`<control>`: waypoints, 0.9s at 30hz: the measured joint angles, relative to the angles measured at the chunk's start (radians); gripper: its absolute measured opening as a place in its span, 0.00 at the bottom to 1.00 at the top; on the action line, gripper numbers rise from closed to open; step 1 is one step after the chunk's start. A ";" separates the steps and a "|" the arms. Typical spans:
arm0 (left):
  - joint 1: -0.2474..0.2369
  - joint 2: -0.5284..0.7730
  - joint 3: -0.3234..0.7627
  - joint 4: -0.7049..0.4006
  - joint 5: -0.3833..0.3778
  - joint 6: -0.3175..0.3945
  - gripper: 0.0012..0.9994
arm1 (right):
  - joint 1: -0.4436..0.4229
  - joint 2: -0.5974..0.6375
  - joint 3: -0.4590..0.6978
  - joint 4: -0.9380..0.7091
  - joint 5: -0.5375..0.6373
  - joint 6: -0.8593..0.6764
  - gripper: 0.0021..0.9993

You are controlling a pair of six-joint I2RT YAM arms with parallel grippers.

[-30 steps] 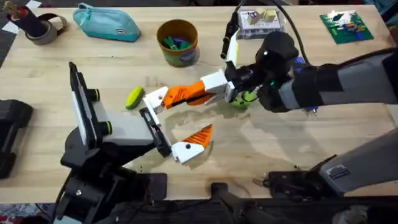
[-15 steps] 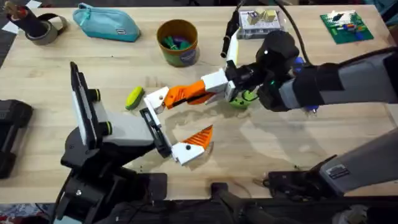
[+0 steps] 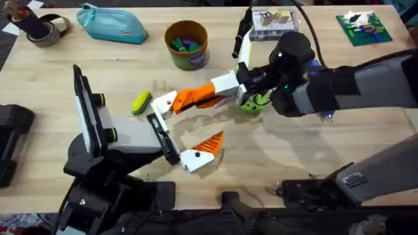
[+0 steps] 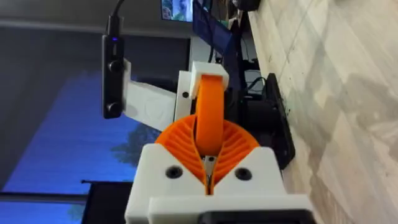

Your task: Pick up the gripper from the table and insert it into the empty holder that is missing its gripper. Then pick up a screw, insert it into the mounting hole, and use the screwdriver to tighten it. Finally, clean up the table by picking up the vegetable and placing it into the bucket.

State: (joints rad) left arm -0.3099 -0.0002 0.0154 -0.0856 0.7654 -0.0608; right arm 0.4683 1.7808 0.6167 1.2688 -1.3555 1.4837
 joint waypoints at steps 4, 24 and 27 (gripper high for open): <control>0.000 0.000 0.000 0.000 -0.003 0.000 0.99 | 0.003 0.007 0.000 0.016 0.006 0.000 0.02; 0.000 0.000 0.000 0.000 0.024 0.008 0.99 | 0.071 0.007 0.000 0.016 0.067 0.000 0.02; 0.000 0.000 0.000 0.000 0.024 0.008 0.99 | 0.073 0.007 0.000 0.016 0.068 0.000 0.02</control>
State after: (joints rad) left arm -0.3099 -0.0002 0.0154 -0.0856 0.7891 -0.0532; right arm 0.5411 1.7874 0.6170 1.2846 -1.2873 1.4841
